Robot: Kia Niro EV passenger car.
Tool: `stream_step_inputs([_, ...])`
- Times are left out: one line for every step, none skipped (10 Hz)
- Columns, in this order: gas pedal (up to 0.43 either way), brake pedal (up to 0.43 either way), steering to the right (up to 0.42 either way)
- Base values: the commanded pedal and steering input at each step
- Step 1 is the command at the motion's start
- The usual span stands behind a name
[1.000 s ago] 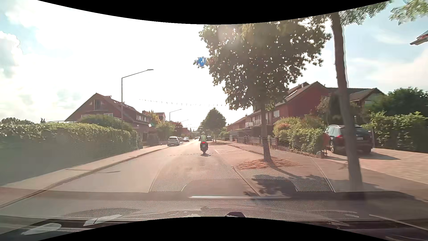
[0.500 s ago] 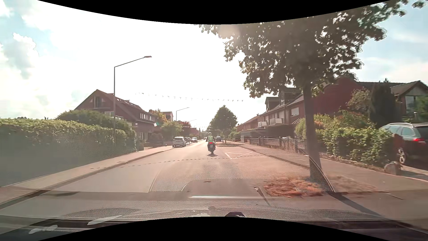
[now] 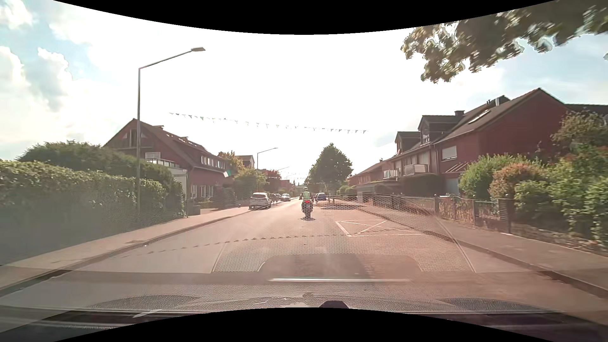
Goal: Follow the waypoints while adhering to traffic rules and regulations
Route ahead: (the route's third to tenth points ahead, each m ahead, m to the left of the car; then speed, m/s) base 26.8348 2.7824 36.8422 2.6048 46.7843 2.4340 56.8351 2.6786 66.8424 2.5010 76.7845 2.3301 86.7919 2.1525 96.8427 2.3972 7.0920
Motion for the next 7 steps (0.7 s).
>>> stream_step_inputs([0.157,0.0,-0.039])
stream_step_inputs([0.157,0.0,-0.037])
stream_step_inputs([0.157,0.0,-0.036])
stream_step_inputs([0.157,0.0,-0.033])
stream_step_inputs([0.157,0.0,-0.032])
stream_step_inputs([0.157,0.0,-0.031])
stream_step_inputs([0.157,0.0,-0.031])
